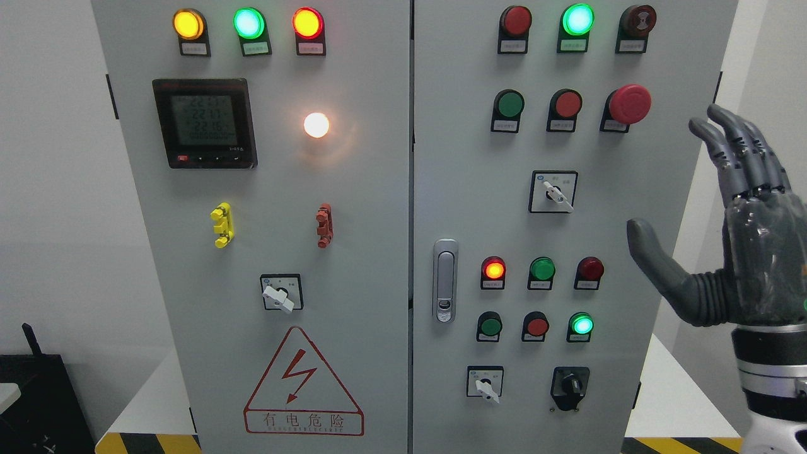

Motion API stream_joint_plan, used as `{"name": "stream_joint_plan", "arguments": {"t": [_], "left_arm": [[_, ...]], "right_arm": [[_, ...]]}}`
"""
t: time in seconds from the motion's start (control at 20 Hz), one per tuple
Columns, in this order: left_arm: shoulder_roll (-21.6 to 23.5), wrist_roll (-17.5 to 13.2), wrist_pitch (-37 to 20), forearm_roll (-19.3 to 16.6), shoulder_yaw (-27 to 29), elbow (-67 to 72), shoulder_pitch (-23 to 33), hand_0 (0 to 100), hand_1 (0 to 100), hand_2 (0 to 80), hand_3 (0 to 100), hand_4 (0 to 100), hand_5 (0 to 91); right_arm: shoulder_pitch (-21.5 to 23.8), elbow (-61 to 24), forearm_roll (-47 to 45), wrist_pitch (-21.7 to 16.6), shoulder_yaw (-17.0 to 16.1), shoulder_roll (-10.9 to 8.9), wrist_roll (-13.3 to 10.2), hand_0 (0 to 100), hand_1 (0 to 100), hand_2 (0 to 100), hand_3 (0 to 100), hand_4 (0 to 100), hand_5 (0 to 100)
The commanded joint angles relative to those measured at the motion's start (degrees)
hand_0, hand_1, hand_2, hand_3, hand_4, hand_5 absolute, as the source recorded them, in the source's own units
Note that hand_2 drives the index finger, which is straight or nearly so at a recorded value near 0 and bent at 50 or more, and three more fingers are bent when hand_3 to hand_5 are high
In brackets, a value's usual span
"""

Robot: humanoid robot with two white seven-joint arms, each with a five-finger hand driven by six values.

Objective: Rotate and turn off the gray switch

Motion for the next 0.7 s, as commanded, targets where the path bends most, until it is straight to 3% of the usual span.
{"name": "stream_joint_plan", "arguments": {"t": [0.0,0.65], "left_arm": [[0.0,0.0,0.0,1.1,0.4,-1.5,-0.5,12,39,0.0,0,0,0.0],[0.0,0.0,0.0,1.1,0.4,-1.5,-0.5,12,39,0.0,0,0,0.0]], "right_arm": [[-0.4,0.0,-0.1,0.0,0.1,-0.18,0.0,25,16,0,0,0,0],[-0.4,-0.2,-0.1,-0.1,-0.2,-0.09,0.0,24,17,0,0,0,0]]}}
